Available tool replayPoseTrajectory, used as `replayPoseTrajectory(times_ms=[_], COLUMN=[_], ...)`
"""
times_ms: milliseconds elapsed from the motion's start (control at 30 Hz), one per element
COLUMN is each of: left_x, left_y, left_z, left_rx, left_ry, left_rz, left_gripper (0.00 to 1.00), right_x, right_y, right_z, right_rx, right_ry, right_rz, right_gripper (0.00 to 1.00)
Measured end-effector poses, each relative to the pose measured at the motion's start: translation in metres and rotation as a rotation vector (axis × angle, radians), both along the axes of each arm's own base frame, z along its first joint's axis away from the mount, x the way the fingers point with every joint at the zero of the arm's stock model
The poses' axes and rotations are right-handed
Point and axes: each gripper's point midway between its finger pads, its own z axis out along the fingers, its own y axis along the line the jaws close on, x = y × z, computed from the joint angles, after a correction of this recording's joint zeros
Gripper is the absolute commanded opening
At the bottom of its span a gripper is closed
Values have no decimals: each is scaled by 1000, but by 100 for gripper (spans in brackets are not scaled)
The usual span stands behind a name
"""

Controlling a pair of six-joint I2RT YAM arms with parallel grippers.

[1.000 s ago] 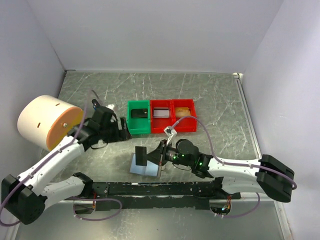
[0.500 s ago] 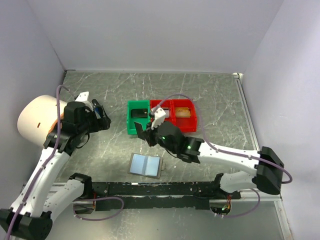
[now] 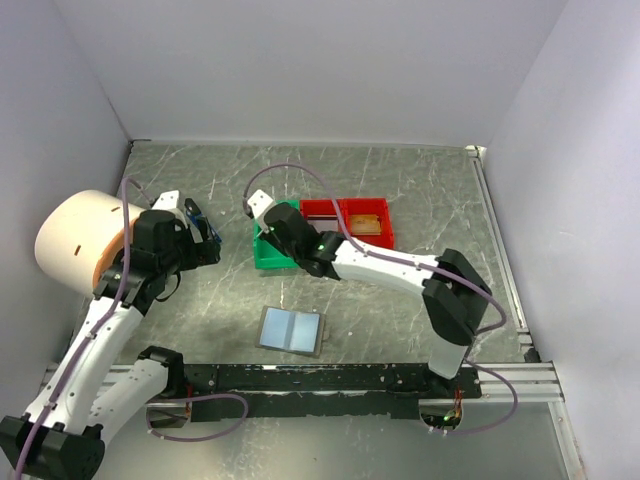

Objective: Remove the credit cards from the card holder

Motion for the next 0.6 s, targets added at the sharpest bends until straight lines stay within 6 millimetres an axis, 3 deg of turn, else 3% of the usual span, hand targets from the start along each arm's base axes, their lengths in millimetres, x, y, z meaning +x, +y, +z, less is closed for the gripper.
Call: replayPoseTrajectory(times_ms=[200, 400, 600], left_x=[3, 2, 1], left_y=[-1, 0, 3], left_z=[-8, -3, 2], left_rx=[9, 5, 7], left_ry=[33, 9, -13], left_rz=[0, 3, 14], left_gripper=[99, 99, 99], right_x=[26, 50, 69], right_y=[7, 16, 7], right_z=[-27, -44, -54], right_rx=[-200, -340, -430], right_ry=[-78, -174, -214], right_rz=[88, 153, 182], right_gripper=[0, 0, 0])
